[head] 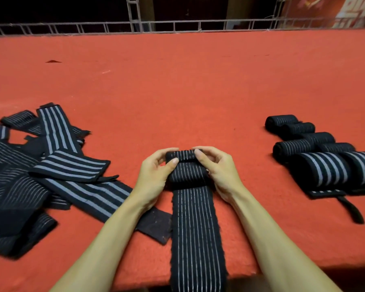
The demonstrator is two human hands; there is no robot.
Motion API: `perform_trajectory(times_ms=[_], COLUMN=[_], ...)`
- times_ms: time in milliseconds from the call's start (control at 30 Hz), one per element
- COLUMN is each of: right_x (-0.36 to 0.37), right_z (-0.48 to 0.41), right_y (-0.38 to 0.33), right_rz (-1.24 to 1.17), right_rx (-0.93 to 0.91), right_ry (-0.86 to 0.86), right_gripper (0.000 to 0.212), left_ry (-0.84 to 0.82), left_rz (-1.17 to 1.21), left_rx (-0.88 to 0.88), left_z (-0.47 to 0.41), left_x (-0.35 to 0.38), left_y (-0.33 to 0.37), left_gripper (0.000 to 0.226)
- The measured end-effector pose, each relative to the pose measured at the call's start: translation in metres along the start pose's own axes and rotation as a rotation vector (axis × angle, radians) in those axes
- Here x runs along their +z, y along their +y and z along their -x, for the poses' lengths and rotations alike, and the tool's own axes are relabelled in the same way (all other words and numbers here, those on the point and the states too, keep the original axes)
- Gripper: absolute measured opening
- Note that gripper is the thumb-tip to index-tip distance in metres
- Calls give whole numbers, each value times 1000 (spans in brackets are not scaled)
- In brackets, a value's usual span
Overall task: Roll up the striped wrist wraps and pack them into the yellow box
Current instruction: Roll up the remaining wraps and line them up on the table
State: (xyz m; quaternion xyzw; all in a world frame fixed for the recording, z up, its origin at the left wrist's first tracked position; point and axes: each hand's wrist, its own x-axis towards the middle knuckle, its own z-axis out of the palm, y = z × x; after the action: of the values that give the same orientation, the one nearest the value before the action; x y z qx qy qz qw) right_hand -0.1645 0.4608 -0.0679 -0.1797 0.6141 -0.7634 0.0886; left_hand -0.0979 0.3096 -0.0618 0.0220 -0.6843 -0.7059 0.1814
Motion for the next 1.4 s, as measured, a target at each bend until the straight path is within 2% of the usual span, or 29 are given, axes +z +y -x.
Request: perform_trajectory(times_ms=[100, 333, 467, 667, 867, 933, 1100, 1233, 1400], right_x=[-1, -2, -2, -3, 0, 3, 11, 10, 7], right_z=[1, 8, 8, 7, 7, 8, 8, 7, 9], right_y=[-3, -10, -10, -7, -9, -10, -11, -9, -7], right_rz=[-7, -109, -116, -136, -163, -134, 14, 45, 87], right_rx=[-36, -72, -38, -53, 19, 73, 66, 40, -9], right_ry=[0, -18, -36, -88, -117, -134, -31, 7, -22], right_gripper=[9, 17, 18, 21, 33, 27, 44, 28, 11], left_ry=[-24, -113, -120, -76, -75, -66, -104, -126, -147], left_rz=[-23, -45, -106, -88, 77, 48, -92, -126, -57], left_rx=[64, 78, -18, -35, -15, 27, 91, 83, -94], left_z=[4, 8, 9, 7, 12, 11, 11, 9, 8], left_x=[3, 7, 12, 8, 4, 3, 6, 8, 8], left_y=[6, 11, 10, 2, 12, 13, 16, 17, 11], left_gripper=[24, 18, 38, 18, 17, 17, 26, 26, 26])
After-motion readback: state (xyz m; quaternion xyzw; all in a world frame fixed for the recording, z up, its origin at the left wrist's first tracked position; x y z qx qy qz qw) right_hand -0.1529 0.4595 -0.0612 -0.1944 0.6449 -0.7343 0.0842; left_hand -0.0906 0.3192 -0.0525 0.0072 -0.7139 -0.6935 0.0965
